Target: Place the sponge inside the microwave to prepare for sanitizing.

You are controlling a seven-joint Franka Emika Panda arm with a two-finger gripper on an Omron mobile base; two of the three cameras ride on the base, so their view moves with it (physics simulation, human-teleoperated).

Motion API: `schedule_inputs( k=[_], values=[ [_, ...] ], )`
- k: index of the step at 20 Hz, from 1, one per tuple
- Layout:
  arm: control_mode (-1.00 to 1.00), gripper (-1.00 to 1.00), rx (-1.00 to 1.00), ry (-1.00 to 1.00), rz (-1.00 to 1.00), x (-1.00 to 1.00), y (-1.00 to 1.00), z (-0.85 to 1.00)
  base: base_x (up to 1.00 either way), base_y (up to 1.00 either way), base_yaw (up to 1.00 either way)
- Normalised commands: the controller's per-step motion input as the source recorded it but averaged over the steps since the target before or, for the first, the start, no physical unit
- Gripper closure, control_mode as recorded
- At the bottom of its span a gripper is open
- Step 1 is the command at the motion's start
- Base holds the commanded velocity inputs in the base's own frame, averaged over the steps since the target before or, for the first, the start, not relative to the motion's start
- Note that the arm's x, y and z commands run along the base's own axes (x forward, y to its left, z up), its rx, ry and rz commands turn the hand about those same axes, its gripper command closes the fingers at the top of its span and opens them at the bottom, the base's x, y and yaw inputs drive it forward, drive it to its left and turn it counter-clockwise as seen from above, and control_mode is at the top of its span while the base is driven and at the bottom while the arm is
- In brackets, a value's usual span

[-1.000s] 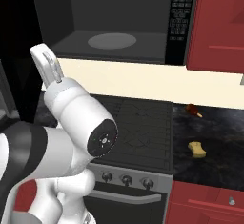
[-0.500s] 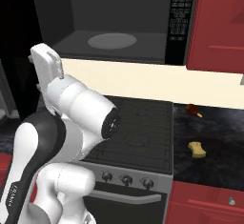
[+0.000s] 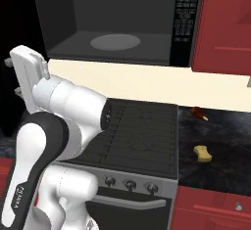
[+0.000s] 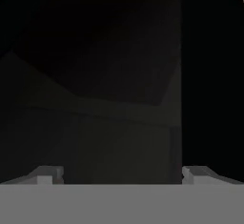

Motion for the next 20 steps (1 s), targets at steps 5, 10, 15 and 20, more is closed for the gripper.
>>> schedule_inputs(
  k=[5, 10, 15, 20],
  values=[
    [-1.00, -1.00, -0.02, -0.08, 0.02, -0.34, 0.71, -0.05, 0.00, 0.00, 0.00],
    [-1.00, -1.00, -0.02, -0.06, -0.02, -0.09, 0.79, -0.08, 0.00, 0.00, 0.00],
    [-1.00, -1.00, -0.08, 0.00, -0.05, 0.07, 0.75, -0.09, 0.00, 0.00, 0.00],
    [-1.00, -1.00, -0.09, 0.00, -0.06, 0.15, 0.75, -0.17, 0.00, 0.00, 0.00]
  ],
)
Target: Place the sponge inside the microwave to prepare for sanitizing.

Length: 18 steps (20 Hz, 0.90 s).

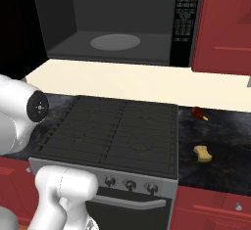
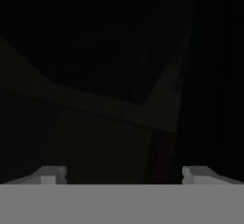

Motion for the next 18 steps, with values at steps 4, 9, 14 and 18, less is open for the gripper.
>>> schedule_inputs(
  k=[4, 9, 14, 18],
  values=[
    [-1.00, -1.00, -0.03, 0.00, -0.07, 0.22, 0.49, -0.15, 0.00, 0.00, 0.00],
    [-1.00, -1.00, -0.05, 0.00, -0.02, 0.26, -0.13, -0.05, 0.00, 0.00, 0.00],
    [-1.00, -1.00, -0.06, 0.00, 0.00, 0.09, -0.54, -0.02, 0.00, 0.00, 0.00],
    [-1.00, -1.00, -0.09, 0.00, 0.00, 0.02, -0.63, 0.00, 0.00, 0.00, 0.00]
  ],
)
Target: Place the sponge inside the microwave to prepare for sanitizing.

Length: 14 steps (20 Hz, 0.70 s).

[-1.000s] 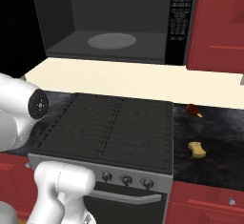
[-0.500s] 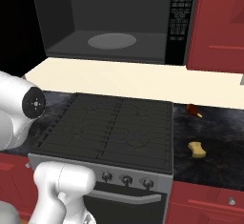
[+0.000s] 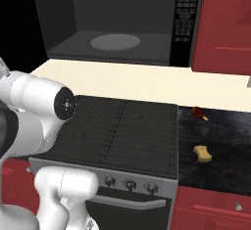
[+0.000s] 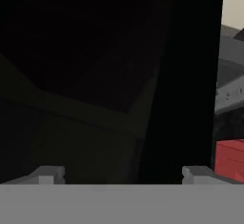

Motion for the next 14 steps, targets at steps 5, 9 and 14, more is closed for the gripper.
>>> schedule_inputs(
  k=[5, 9, 14],
  values=[
    [-1.00, -1.00, -0.10, 0.00, 0.00, 0.00, -0.65, -0.01, 0.00, 0.00, 0.00],
    [-1.00, -1.00, -0.12, 0.00, 0.00, 0.00, -0.63, -0.07, 0.00, 0.00, 0.00],
    [-1.00, -1.00, -0.14, 0.00, 0.00, 0.00, -0.65, -0.14, 0.00, 0.00, 0.00]
  ],
)
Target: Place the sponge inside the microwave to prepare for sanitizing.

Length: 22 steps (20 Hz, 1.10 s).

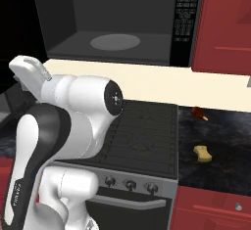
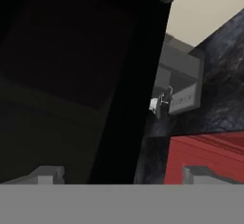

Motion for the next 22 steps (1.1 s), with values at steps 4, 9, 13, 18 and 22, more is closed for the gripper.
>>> schedule_inputs(
  k=[4, 9, 13, 18, 22],
  values=[
    [-1.00, -1.00, -0.19, 0.00, -0.02, 0.03, -0.60, -0.21, 0.00, 0.00, 0.00],
    [-1.00, -1.00, -0.22, 0.00, -0.02, 0.15, -0.54, -0.26, 0.00, 0.00, 0.00],
    [-1.00, -1.00, -0.23, -0.03, -0.01, 0.29, -0.51, -0.31, 0.00, 0.00, 0.00],
    [-1.00, -1.00, -0.25, -0.02, 0.00, 0.24, -0.53, -0.36, 0.00, 0.00, 0.00],
    [-1.00, -1.00, -0.18, -0.08, 0.00, 0.09, -0.60, -0.32, 0.00, 0.00, 0.00]
  ],
)
